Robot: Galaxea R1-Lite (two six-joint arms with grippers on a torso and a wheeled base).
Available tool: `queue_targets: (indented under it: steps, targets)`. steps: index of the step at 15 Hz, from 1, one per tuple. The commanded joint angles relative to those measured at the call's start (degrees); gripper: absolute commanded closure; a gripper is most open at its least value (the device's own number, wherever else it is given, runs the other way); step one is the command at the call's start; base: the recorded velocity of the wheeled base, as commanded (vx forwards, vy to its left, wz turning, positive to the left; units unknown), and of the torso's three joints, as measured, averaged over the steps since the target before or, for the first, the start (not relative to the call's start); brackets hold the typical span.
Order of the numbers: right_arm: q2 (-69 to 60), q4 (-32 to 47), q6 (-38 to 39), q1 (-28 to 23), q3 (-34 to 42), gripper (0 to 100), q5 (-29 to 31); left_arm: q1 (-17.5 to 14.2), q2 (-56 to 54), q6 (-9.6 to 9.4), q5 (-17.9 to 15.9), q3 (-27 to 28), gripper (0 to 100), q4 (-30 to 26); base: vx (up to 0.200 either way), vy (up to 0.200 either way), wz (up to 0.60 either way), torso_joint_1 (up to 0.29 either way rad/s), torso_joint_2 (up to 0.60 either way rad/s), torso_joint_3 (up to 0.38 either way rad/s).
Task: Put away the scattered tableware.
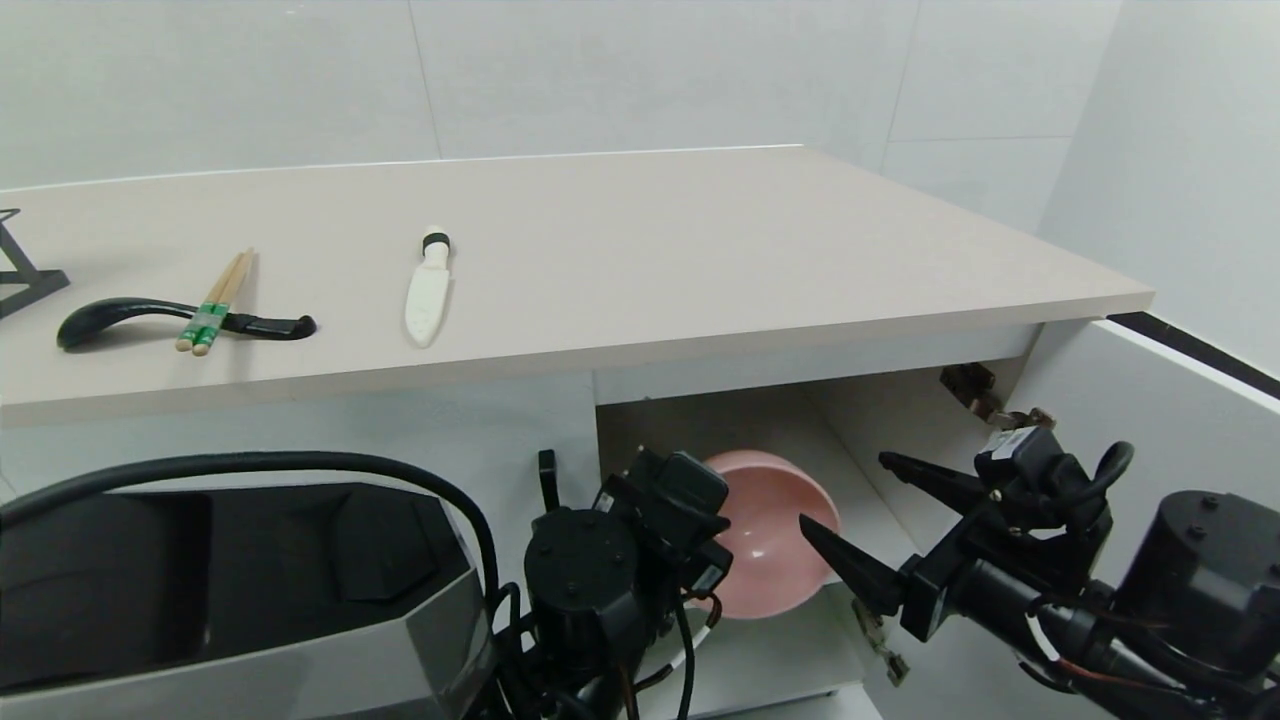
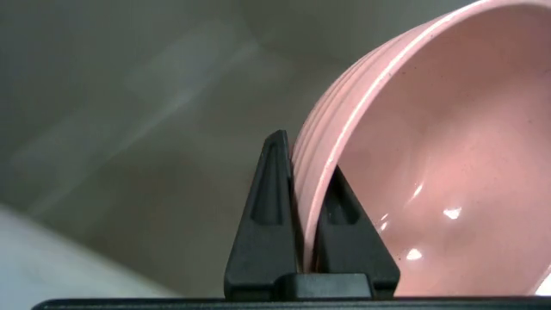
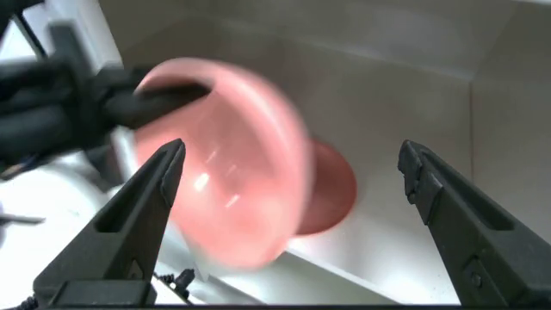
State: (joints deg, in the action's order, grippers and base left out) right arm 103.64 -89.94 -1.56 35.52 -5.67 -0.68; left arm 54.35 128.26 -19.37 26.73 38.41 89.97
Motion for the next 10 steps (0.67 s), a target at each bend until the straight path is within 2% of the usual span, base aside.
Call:
queue_targets:
  steps: [1,5,6,10]
  targets:
    - [1.3,-0.06,0.07,0.25,-0.04,0,-0.02,0.15,1.38,0.74,0.6,2.63,100,0.03,0.0,0.0,0.0,0.0,0.0,0.0]
    - [6.48,-0.06,0.07,-2.65,-2.33,0,-0.02,1.38,1.21,4.08,0.69,4.74,100,0.03,0.0,0.0,0.0,0.0,0.0,0.0]
    - [6.83,-0.06,0.07,-4.85,-3.21,0,-0.02,1.9,1.21,6.19,0.69,4.83,100,0.03,0.0,0.0,0.0,0.0,0.0,0.0]
    - [6.75,-0.06,0.07,-7.4,-4.0,0,-0.02,1.46,1.03,8.03,0.86,4.83,100,0.03,0.0,0.0,0.0,0.0,0.0,0.0]
